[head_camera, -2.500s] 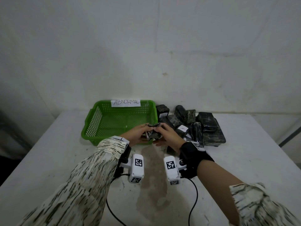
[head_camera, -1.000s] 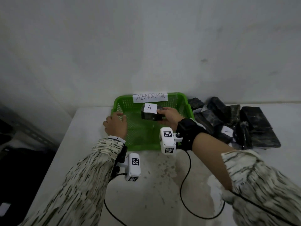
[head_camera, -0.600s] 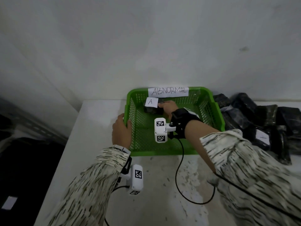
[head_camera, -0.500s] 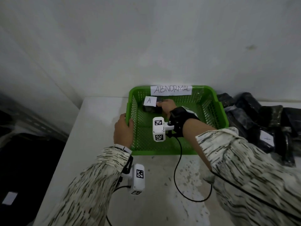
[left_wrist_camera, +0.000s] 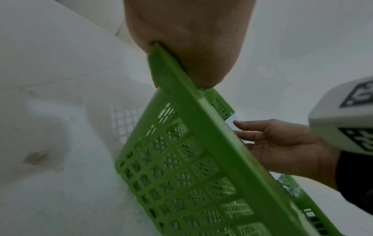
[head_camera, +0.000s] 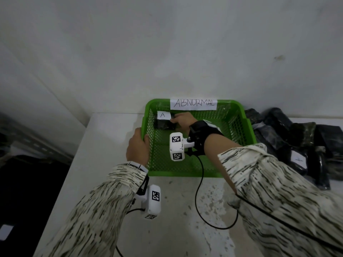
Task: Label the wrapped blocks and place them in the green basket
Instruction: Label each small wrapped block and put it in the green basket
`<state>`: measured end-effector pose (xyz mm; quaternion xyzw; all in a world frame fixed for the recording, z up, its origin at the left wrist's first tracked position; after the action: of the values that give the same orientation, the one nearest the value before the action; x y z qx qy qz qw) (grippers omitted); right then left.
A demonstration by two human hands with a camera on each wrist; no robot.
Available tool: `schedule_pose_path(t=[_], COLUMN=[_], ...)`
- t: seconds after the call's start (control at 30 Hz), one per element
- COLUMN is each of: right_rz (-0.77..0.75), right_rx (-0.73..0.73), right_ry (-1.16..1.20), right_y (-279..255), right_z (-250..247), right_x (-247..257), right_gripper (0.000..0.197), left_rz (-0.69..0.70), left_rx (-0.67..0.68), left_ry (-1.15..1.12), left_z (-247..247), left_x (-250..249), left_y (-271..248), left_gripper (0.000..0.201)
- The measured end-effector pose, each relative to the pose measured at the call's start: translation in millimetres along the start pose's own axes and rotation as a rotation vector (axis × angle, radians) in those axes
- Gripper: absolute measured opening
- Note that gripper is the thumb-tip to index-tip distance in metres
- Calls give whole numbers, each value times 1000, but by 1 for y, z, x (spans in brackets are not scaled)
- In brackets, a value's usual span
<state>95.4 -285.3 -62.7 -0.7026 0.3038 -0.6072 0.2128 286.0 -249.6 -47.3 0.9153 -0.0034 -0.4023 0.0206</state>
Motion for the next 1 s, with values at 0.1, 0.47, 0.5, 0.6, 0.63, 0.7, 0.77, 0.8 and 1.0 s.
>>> schedule_pose_path(t=[0.1, 0.47, 0.5, 0.6, 0.63, 0.7, 0.77, 0.8, 1.0], right_rz=[-31, -484, -536, -597, -588, -524, -444, -400, -142], right_rx=[58, -224, -245, -317, -351, -421, -512, -563, -687], right_ry=[-111, -422, -488, -575, -557, -501, -469, -471, -584], right_y=[-5, -70, -81, -106, -112, -122, -133, -139, -152], right_z=[0, -67, -77, -117, -136, -172, -211, -232, -307], right_x=[0, 9, 9, -2, -9, -24, -44, -56, -129], right_gripper=[59, 38, 37, 36, 36, 35, 37, 41, 40], left_rz=[-38, -70, -31, 33, 60, 109, 146, 162, 135], left_rx=[51, -85, -31, 102, 140, 205, 267, 308, 462], left_ry=[50, 244, 242, 241, 234, 207, 192, 203, 388], left_z=[3, -10, 1, 38, 52, 79, 109, 126, 197], left_x=[4, -49, -62, -104, -118, -142, -162, -171, -190], left_y=[2, -32, -37, -58, -66, -81, -97, -108, -161], left_gripper=[30, 64, 61, 50, 45, 35, 32, 32, 46])
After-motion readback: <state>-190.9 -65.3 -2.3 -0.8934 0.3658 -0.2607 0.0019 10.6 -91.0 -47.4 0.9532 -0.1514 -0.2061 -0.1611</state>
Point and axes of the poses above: each hand's wrist, its own y-axis towards the middle knuckle, its own z-axis out of the palm, x = y × z, the point moved 10 cm from there along y, towards the middle knuckle, and after that the axes turned 7 degrees about z, right-handed, at the moved point
